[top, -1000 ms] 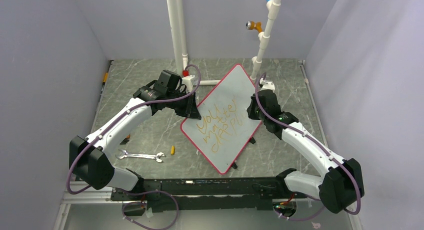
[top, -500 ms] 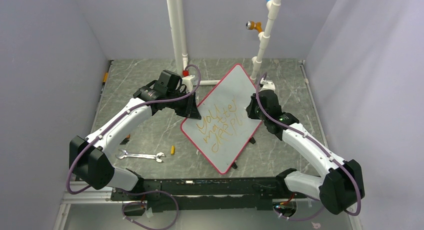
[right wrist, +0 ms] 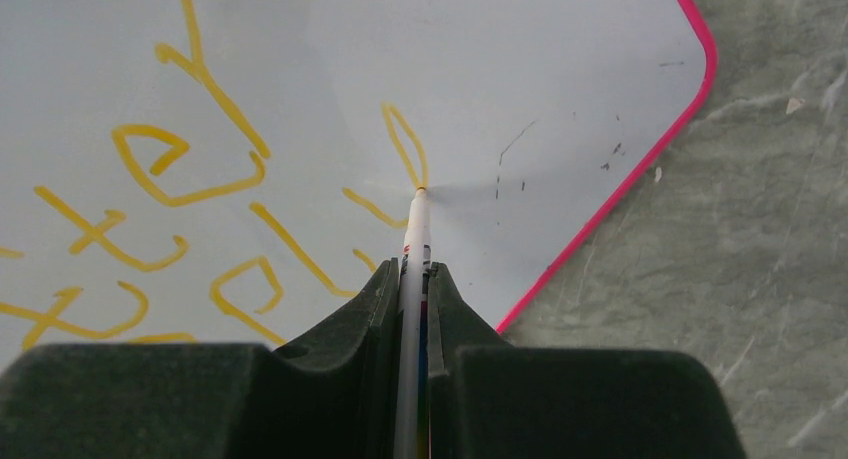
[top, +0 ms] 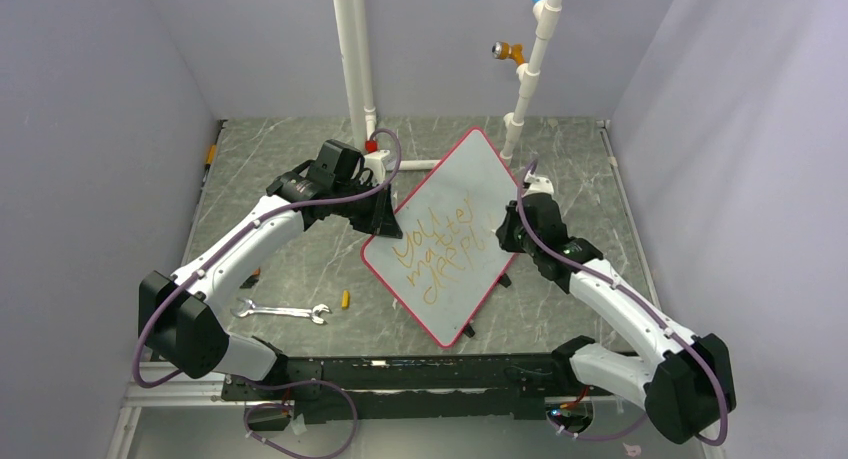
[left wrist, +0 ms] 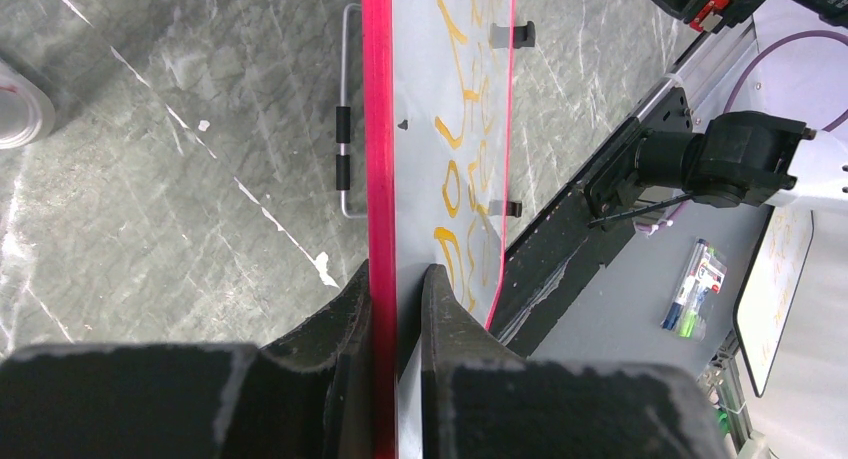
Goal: Write a sentence on the whiteboard
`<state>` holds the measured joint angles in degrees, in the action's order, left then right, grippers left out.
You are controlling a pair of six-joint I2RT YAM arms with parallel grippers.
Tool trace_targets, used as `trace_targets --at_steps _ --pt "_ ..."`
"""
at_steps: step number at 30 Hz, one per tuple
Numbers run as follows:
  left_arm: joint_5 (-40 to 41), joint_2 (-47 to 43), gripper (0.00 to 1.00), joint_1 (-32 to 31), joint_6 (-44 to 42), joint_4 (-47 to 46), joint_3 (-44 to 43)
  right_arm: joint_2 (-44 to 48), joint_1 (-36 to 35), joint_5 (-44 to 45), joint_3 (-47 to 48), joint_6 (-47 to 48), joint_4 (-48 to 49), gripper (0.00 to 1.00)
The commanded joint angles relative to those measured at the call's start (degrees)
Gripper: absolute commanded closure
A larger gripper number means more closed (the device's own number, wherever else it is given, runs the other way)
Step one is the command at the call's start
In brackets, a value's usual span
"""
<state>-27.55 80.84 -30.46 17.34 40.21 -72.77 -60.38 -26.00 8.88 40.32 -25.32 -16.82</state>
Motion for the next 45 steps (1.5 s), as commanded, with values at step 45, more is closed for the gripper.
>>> trace_targets --at_steps 45 --pt "15.13 -1.27 1.0 0.14 -7.34 0.01 -0.71 16.0 -1.6 -11.51 4.62 -4.54 -12.8 1.0"
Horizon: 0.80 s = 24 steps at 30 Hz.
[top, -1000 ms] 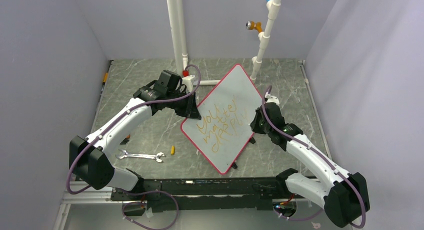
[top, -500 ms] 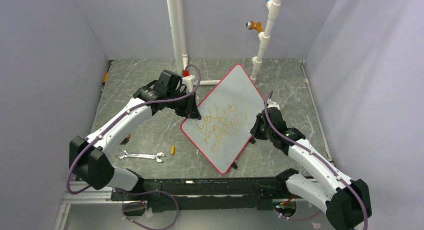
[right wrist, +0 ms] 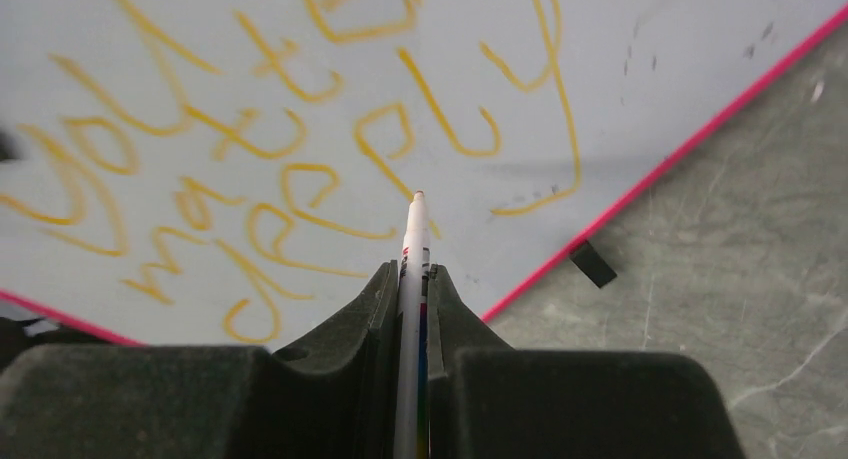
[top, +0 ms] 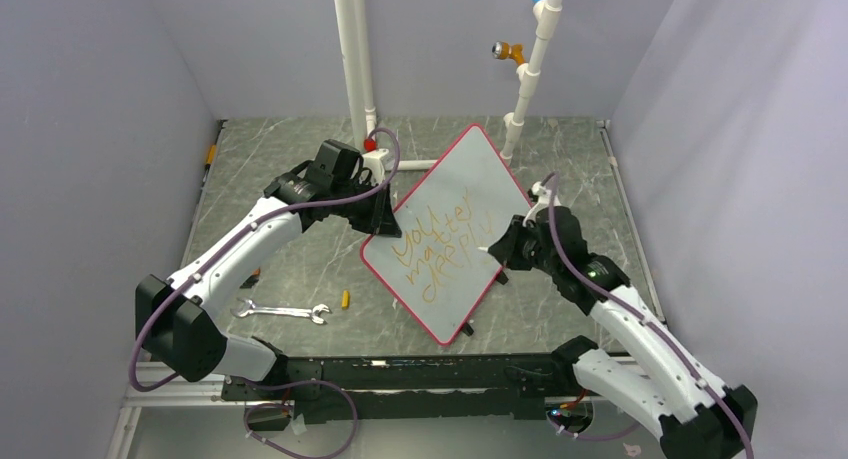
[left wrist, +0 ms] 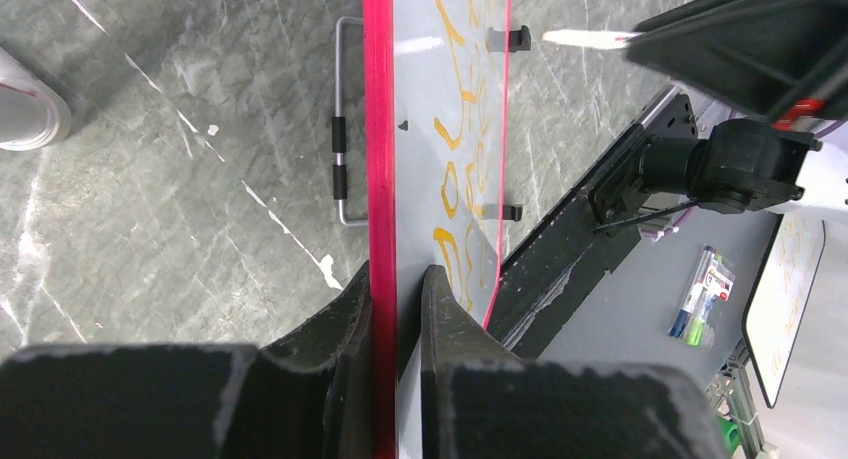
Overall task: Write a sentence on the whiteboard
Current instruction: Write a sentence on the whiteboard, then place the whiteboard at the center of the board.
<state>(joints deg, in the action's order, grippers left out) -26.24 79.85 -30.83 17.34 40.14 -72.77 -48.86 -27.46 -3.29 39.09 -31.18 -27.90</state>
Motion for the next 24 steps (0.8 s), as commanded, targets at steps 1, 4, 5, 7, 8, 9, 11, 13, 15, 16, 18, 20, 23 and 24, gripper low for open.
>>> trace_targets --at_steps 1,4,5,7,8,9,11,13,15,16,18,20,23,24 --pt "13.89 -0.31 1.0 0.51 -7.41 0.08 -0.7 5.44 -0.13 1.26 6.81 1.52 -2.39 1.0" --pt "14.1 -0.31 1.0 0.51 -7.43 0.22 -0.72 7.38 -0.12 2.83 9.4 2.01 -4.42 1.0" --pt "14.17 -0.31 1.0 0.45 -7.4 0.2 -0.64 7.78 -0.08 3.16 10.27 2.14 -4.95 1.0" --pt "14.47 -0.48 1.0 0.34 -7.33 0.41 -0.75 8.64 -0.12 4.97 11.36 2.46 -5.9 1.0" --pt "14.62 -0.67 1.0 0.33 -7.24 0.34 -0.63 9.01 -0.14 5.67 11.77 2.56 -6.25 1.0" --pt "14.62 -0.93 1.0 0.2 -7.15 0.36 -0.54 9.26 -0.12 6.33 12.15 2.85 -6.57 1.0" --pt "13.97 -1.34 1.0 0.02 -7.01 0.44 -0.81 9.73 -0.12 7.19 12.47 3.19 -7.04 1.0" --pt "12.65 -1.45 1.0 -0.03 -6.82 1.1 -1.7 9.81 -0.06 7.37 12.73 3.53 -7.37 1.0" --pt "11.64 -1.52 1.0 -0.21 -6.73 2.28 -3.06 10.06 -0.12 7.42 12.6 3.66 -7.39 1.0" --pt "11.41 -1.84 1.0 -0.33 -6.71 3.0 -3.62 10.2 -0.12 7.49 12.47 3.73 -7.38 1.0" --pt "10.49 -2.76 1.0 -0.33 -6.58 3.86 -3.69 10.51 -0.09 8.02 12.33 3.88 -7.59 1.0" --pt "9.72 -3.94 1.0 -0.32 -6.39 4.1 -2.79 10.78 -0.13 8.41 12.04 4.08 -7.56 1.0" --pt "8.9 -5.53 1.0 -0.34 -5.53 4.97 -1.72 10.93 -0.09 8.46 11.35 4.19 -7.11 1.0" --pt "8.27 -6.2 1.0 -0.34 -4.99 4.79 -1.08 10.86 -0.08 8.55 11.16 4.2 -7.04 1.0"
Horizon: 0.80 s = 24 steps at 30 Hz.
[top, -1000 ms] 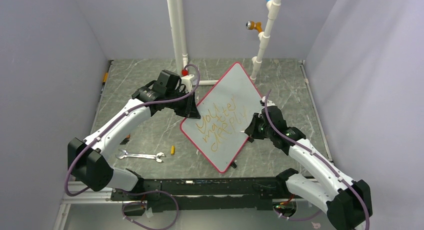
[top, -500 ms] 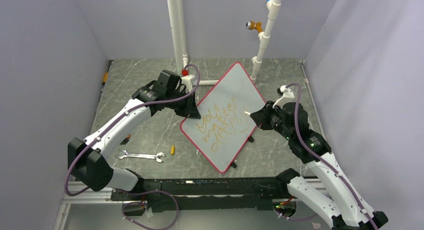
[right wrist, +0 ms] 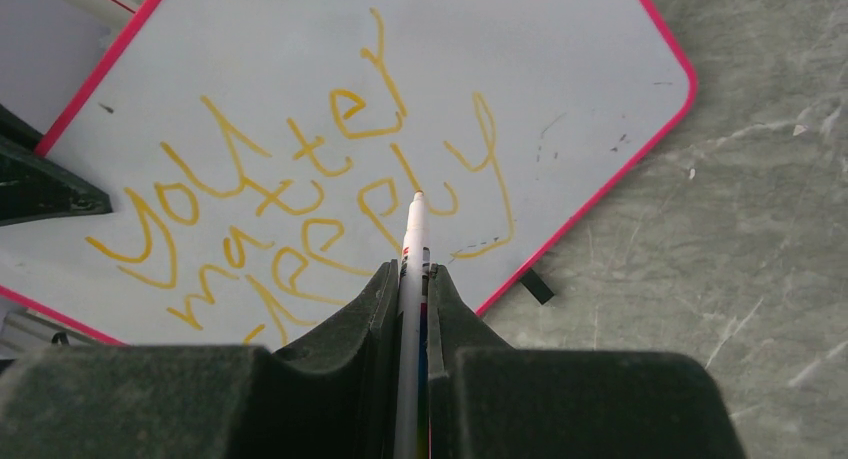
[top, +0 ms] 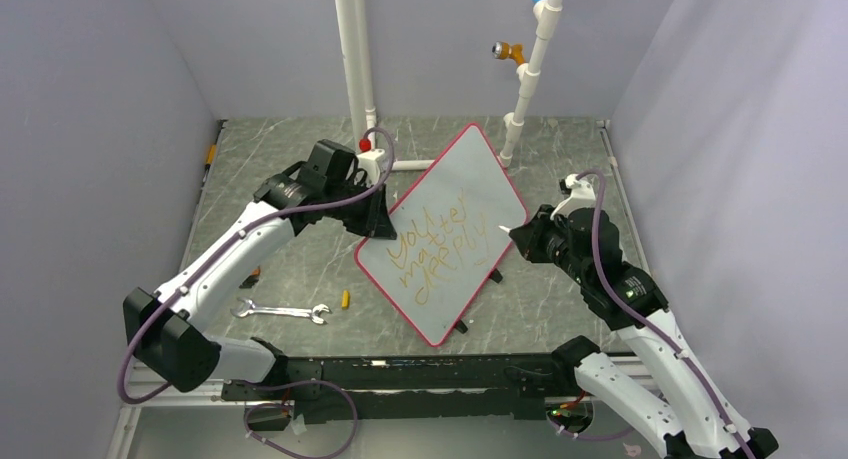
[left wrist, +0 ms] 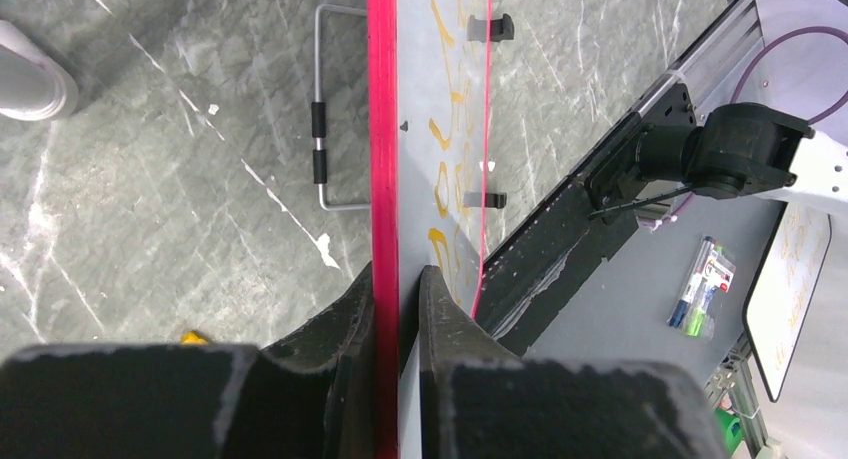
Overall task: Write a sentence on the whiteboard
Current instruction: Place the whiteboard at the center of the board.
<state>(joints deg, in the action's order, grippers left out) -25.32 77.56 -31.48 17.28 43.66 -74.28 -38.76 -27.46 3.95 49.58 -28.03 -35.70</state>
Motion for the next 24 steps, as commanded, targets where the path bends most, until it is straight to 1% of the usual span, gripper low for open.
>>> trace_targets --at_steps 1,7,9,11,16,20,24 --pt "6.61 -4.63 1.0 0.31 -4.46 0.97 1.13 0.73 -0.11 1.36 0.55 1.01 0.85 1.0" --pt "4.16 -9.44 1.0 0.33 -1.37 0.07 5.0 0.78 -0.07 1.49 -0.09 1.18 0.92 1.0" --pt "2.46 -10.58 1.0 0.29 -0.14 -1.43 7.13 1.03 -0.09 1.75 -0.46 1.31 0.87 1.0" --pt "2.41 -11.11 1.0 0.08 0.94 -3.52 9.64 1.37 -0.1 1.85 -0.96 1.18 1.05 1.0" --pt "3.3 -8.96 1.0 -0.15 1.83 -7.32 13.33 1.37 -0.05 1.05 -2.27 0.64 2.12 1.0" --pt "4.49 -7.58 1.0 -0.11 -0.59 -5.93 13.51 1.27 -0.08 0.84 -2.05 0.82 2.13 1.0" --pt "5.08 -6.52 0.96 -0.17 -2.16 -5.57 14.27 0.6 -0.19 0.63 -2.02 1.05 2.45 1.0"
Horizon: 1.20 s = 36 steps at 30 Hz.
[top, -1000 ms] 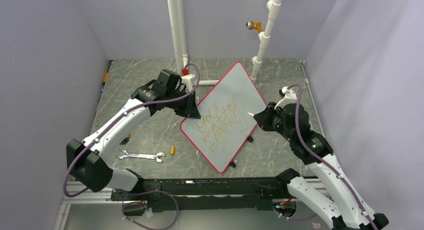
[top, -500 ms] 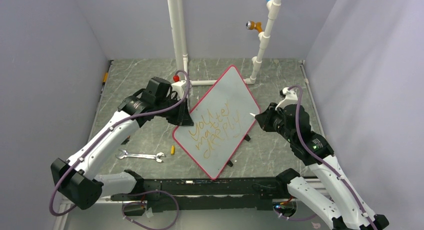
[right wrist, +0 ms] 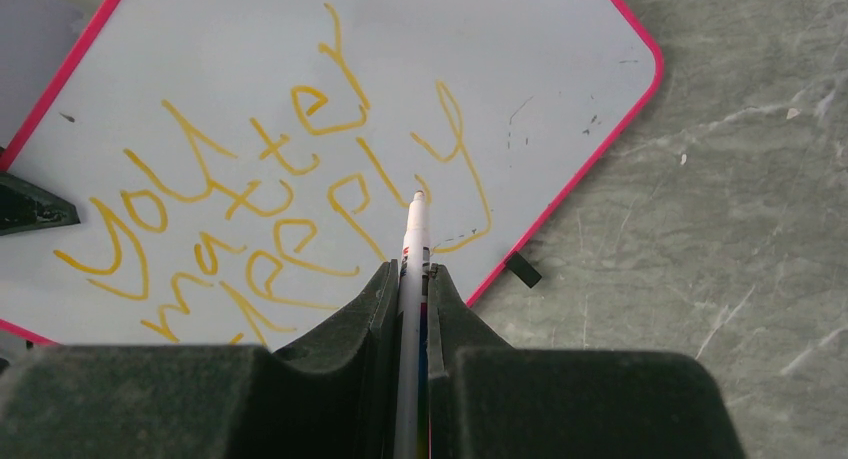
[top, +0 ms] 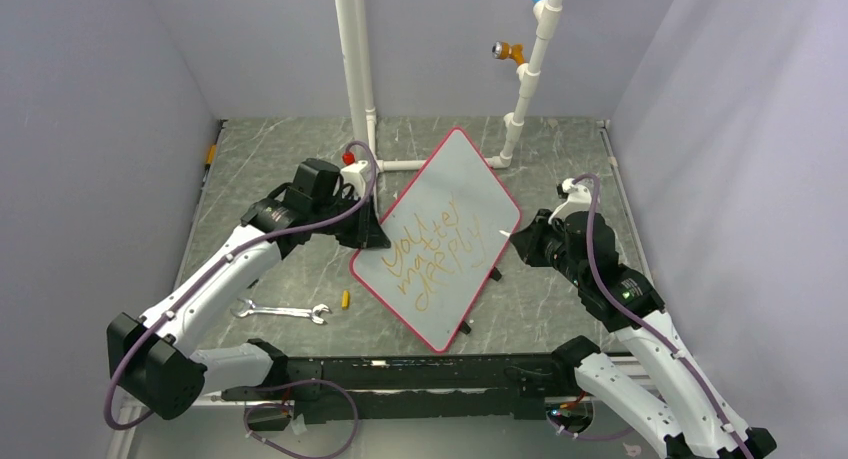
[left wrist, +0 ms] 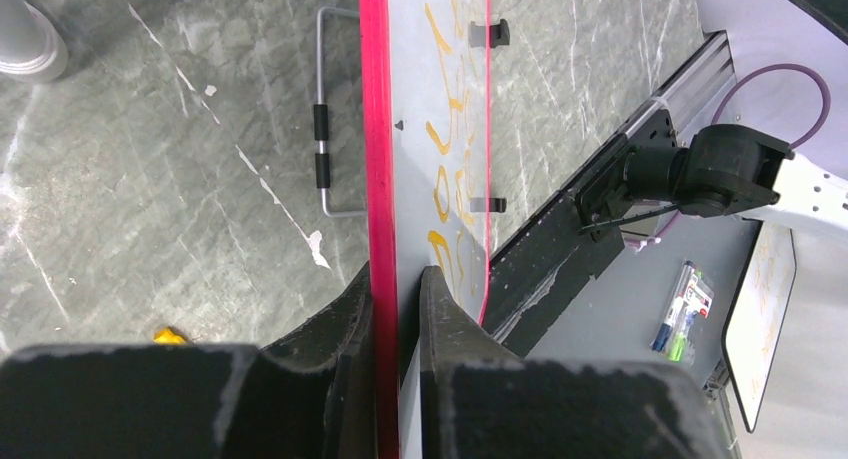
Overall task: Write a sentence on the whiteboard
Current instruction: Place the whiteboard at the center of the board.
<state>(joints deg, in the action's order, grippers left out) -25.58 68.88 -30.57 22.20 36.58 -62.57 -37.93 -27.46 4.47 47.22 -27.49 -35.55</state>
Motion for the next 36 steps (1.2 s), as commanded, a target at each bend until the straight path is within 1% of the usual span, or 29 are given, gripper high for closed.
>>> trace_targets --at_steps 1,8,13,16,24,36 --pt "5.63 2.21 0.95 -1.09 -7.34 1.75 2.64 -0.33 -0.12 0.02 0.26 0.5 2.38 1.0" --pt "8.08 0.46 0.84 -1.23 -9.35 3.69 4.27 -0.82 -0.13 0.34 -0.02 0.72 2.55 1.0" --pt "7.34 0.34 0.73 -1.25 -10.38 3.18 5.97 -1.59 -0.15 -0.01 -0.26 0.51 3.32 1.0" --pt "6.89 1.01 0.69 -1.28 -10.51 2.54 6.45 -1.86 -0.08 -0.25 -0.29 0.34 3.63 1.0" --pt "5.7 1.65 0.67 -2.63 -8.82 1.33 5.37 -2.39 -0.05 -0.08 -0.14 0.55 3.81 1.0" --pt "7.44 6.14 0.66 -11.79 -3.95 -2.22 3.1 -1.32 -0.1 2.0 0.96 1.46 1.7 1.0"
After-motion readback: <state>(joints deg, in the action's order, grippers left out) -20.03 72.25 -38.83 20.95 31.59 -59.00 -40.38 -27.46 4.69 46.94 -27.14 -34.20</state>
